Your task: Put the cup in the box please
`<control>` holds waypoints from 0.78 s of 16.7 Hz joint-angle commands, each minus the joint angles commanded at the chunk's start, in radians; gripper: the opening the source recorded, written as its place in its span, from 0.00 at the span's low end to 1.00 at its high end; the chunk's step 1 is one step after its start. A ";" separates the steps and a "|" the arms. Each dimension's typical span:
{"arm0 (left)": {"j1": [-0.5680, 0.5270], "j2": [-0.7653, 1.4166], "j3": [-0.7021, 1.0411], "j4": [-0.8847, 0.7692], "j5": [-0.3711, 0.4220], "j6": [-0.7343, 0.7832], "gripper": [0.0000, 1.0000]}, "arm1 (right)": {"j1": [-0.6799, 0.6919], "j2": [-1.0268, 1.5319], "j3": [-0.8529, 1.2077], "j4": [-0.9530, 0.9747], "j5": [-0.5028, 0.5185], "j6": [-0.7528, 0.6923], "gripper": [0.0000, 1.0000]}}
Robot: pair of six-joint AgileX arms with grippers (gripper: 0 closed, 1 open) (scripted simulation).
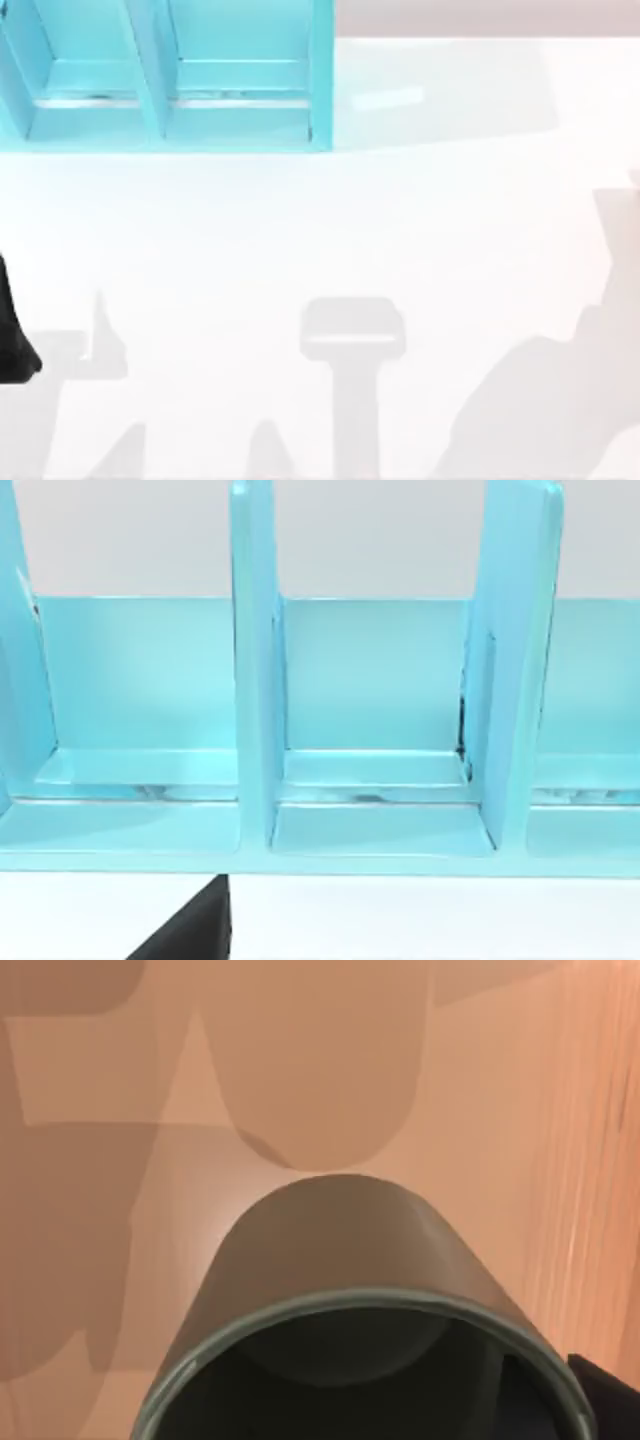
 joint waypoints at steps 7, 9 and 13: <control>0.000 0.000 0.000 0.000 0.000 0.000 1.00 | 0.000 0.000 0.000 0.000 0.000 0.000 0.83; 0.000 0.000 0.000 0.000 0.000 0.000 1.00 | 0.000 0.000 0.000 0.000 0.000 0.000 0.98; 0.000 0.000 0.000 0.000 0.000 0.000 1.00 | 0.000 0.000 0.000 0.000 0.000 0.000 1.00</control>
